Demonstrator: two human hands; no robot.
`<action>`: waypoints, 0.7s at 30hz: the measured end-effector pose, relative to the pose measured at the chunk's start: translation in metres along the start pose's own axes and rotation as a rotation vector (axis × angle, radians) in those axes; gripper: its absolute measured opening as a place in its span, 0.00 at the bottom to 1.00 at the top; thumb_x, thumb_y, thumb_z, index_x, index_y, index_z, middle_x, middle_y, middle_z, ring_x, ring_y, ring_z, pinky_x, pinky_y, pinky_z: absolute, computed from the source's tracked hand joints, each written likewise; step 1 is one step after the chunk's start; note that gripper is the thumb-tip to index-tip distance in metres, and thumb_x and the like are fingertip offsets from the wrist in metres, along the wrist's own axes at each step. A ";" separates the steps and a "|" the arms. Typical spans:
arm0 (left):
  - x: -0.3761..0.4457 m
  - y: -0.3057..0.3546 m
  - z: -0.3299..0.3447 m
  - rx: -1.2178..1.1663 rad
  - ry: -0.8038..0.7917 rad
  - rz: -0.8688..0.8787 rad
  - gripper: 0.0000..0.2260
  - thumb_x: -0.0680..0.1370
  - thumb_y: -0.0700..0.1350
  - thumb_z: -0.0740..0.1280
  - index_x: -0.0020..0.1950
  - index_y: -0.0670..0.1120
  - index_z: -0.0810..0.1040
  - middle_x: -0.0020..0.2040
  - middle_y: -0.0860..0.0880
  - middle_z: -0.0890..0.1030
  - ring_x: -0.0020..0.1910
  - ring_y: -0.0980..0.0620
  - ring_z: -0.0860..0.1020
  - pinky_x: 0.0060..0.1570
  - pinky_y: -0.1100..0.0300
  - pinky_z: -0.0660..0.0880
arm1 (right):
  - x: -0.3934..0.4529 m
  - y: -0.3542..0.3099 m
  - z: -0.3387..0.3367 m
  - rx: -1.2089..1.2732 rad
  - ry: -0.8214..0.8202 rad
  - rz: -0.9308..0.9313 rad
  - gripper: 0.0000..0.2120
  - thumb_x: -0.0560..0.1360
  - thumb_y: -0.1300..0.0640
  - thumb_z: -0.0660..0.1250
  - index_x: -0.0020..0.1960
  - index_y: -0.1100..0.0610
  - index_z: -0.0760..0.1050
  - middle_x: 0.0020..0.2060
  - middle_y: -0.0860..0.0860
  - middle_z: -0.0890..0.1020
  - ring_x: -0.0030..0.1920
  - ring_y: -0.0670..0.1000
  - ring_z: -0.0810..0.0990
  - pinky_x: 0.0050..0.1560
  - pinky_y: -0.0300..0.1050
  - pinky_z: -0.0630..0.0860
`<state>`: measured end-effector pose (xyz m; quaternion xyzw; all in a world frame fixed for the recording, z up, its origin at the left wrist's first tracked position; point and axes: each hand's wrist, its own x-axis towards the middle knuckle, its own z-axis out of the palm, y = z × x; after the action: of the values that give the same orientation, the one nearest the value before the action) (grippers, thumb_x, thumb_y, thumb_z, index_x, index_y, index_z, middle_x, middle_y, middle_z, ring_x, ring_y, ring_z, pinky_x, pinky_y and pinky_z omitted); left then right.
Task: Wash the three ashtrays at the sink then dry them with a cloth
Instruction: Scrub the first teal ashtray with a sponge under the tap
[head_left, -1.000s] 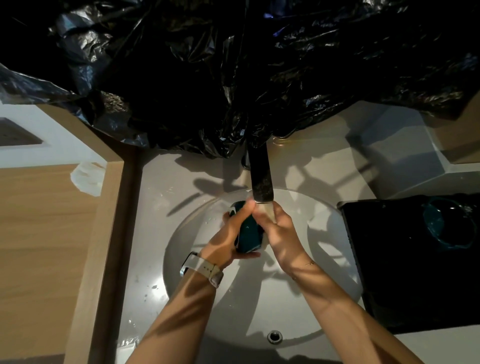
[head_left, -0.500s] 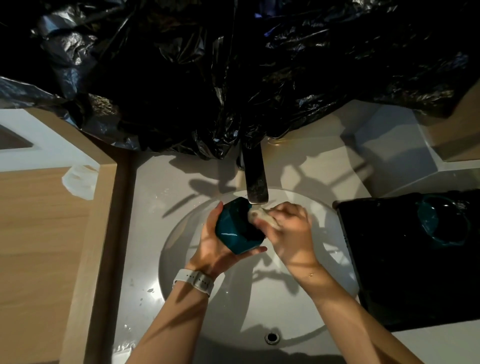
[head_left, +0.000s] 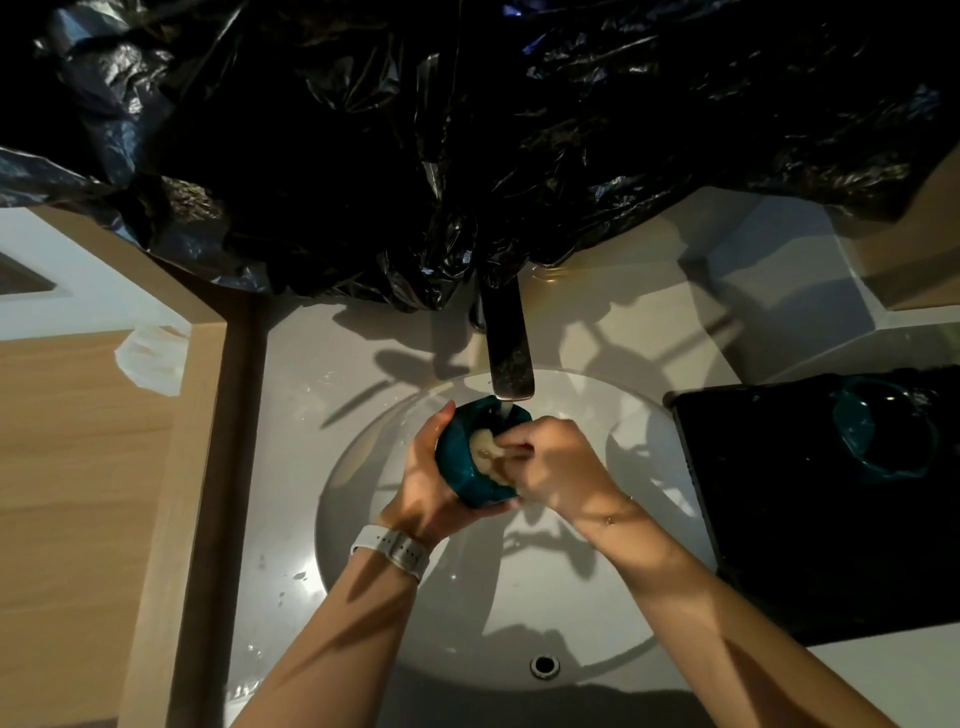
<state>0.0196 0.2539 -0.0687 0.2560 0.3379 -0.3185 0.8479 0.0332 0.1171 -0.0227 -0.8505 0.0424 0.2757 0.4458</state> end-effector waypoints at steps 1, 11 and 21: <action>0.000 -0.003 0.001 -0.014 0.000 -0.019 0.24 0.74 0.63 0.62 0.51 0.46 0.86 0.53 0.40 0.85 0.53 0.38 0.79 0.62 0.39 0.69 | 0.002 0.001 -0.002 -0.114 0.054 0.014 0.12 0.73 0.64 0.69 0.56 0.60 0.81 0.50 0.54 0.84 0.53 0.52 0.81 0.52 0.35 0.74; 0.005 -0.005 0.006 -0.041 0.013 0.017 0.26 0.74 0.63 0.60 0.52 0.44 0.85 0.52 0.40 0.84 0.51 0.40 0.79 0.51 0.47 0.72 | 0.009 0.001 0.000 0.014 0.000 -0.183 0.13 0.69 0.74 0.67 0.50 0.65 0.83 0.49 0.58 0.85 0.48 0.46 0.80 0.51 0.23 0.71; 0.010 -0.015 0.020 -0.029 0.023 0.053 0.27 0.74 0.64 0.61 0.60 0.45 0.81 0.58 0.40 0.83 0.60 0.39 0.78 0.65 0.41 0.70 | 0.018 -0.005 -0.007 -0.111 0.123 -0.239 0.08 0.76 0.65 0.64 0.47 0.63 0.82 0.43 0.55 0.85 0.42 0.48 0.80 0.46 0.32 0.69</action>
<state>0.0228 0.2273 -0.0669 0.2560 0.3454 -0.2879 0.8557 0.0534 0.1181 -0.0250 -0.8882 -0.0472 0.1702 0.4243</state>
